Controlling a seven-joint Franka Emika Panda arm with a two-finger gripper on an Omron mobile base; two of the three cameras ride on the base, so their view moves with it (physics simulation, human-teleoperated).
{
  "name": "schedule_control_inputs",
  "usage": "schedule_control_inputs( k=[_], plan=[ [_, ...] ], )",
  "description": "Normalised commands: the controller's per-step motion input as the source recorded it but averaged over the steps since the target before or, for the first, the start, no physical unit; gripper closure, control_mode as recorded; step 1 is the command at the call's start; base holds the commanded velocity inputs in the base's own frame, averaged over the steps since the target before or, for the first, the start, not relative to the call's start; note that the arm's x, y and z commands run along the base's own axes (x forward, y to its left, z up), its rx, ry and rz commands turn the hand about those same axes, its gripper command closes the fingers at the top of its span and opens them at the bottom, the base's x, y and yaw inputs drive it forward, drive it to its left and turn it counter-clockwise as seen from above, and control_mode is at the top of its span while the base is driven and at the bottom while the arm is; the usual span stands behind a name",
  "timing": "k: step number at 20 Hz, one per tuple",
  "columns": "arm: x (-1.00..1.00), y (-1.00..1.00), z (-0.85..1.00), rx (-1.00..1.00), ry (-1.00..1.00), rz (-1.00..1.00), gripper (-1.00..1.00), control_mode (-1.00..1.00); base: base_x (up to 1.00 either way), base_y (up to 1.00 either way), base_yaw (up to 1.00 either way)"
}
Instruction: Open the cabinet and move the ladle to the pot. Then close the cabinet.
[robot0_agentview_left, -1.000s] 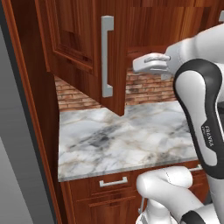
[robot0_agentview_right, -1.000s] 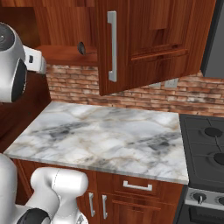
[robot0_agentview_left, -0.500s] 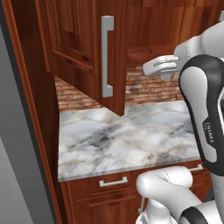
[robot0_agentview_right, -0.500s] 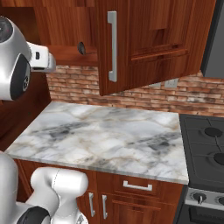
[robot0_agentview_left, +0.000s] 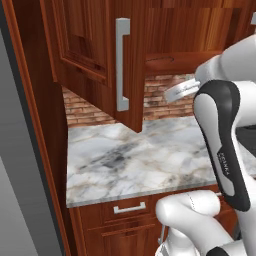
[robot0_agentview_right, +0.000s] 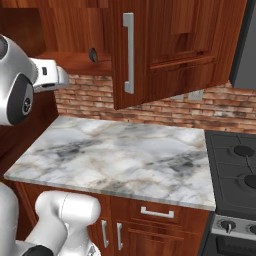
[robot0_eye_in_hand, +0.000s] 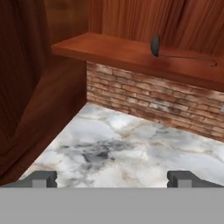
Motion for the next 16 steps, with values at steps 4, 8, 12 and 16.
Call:
schedule_control_inputs(
  k=[4, 8, 12, 16],
  plan=[
    [0.10, 0.00, -0.29, -0.12, -0.12, -0.05, -1.00, -1.00, 0.00, 0.00, 0.00],
    [0.21, -0.09, -0.13, -0.07, -0.07, -0.05, -1.00, -1.00, 0.00, 0.00, 0.00],
    [0.34, -0.32, 0.00, -0.02, 0.00, 0.00, -1.00, -1.00, 0.00, 0.00, 0.00],
    [0.37, -0.33, 0.00, -0.01, 0.00, 0.00, -1.00, -1.00, 0.00, 0.00, 0.00]
  ],
)
